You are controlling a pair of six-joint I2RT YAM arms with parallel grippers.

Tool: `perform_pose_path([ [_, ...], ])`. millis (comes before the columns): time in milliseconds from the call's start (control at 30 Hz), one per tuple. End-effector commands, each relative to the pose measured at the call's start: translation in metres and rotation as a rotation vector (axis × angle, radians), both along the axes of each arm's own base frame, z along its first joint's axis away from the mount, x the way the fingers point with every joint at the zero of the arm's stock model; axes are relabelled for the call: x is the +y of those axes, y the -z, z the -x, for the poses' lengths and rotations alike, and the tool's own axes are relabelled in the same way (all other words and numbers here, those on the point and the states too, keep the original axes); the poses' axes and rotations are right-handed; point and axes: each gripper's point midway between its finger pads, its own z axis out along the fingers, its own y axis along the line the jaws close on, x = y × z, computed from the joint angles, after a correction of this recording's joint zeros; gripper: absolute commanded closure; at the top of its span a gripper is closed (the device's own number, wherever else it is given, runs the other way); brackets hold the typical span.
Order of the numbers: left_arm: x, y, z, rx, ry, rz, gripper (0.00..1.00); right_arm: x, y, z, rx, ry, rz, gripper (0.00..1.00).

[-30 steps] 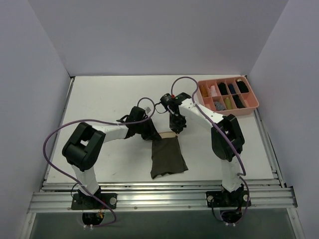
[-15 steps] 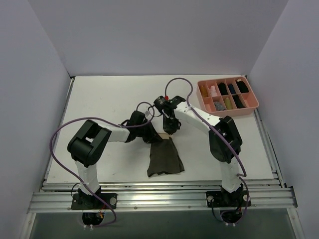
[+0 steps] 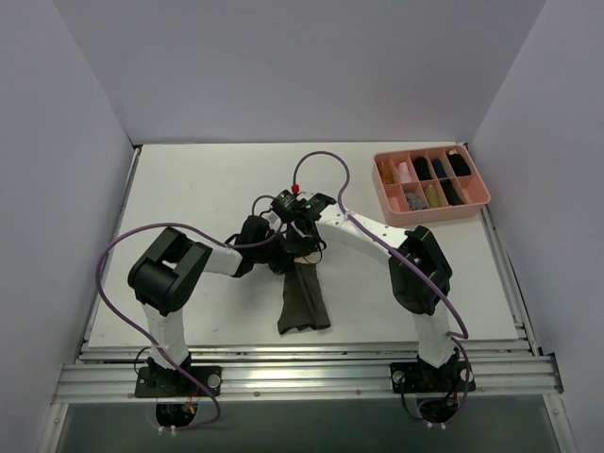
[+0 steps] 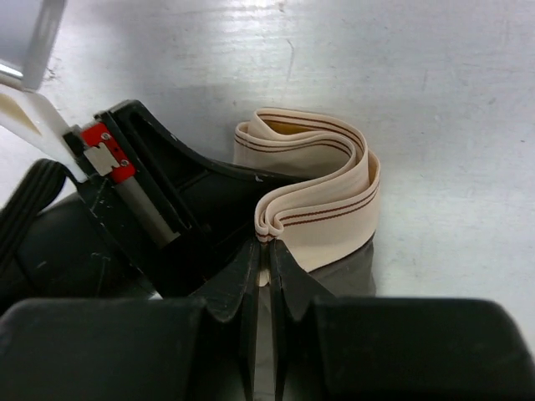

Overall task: Roll the underwear
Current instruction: Fold the underwear

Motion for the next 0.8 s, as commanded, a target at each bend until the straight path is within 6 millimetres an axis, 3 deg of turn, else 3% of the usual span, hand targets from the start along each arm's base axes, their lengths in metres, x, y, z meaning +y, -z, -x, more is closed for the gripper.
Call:
perform_pose_path([
  [0, 0.004, 0.015, 0.003, 0.023, -0.026, 0.007, 0.92, 0.019, -0.003, -0.006, -0.048, 0.015, -0.062, 1.0],
  [300, 0.003, 0.014, 0.006, 0.032, -0.027, 0.03, 0.9, 0.025, 0.0, -0.005, -0.064, -0.033, -0.102, 0.93],
  [500, 0.004, 0.009, 0.006, 0.034, -0.025, 0.032, 0.89, 0.033, -0.013, -0.007, -0.081, -0.061, -0.136, 0.82],
  [633, 0.004, 0.003, 0.008, 0.035, -0.026, 0.051, 0.78, 0.027, -0.015, -0.008, -0.091, -0.068, -0.125, 0.82],
  [767, 0.009, -0.02, 0.01, 0.016, -0.037, 0.068, 0.67, 0.017, -0.009, -0.008, -0.086, -0.048, -0.106, 0.88],
])
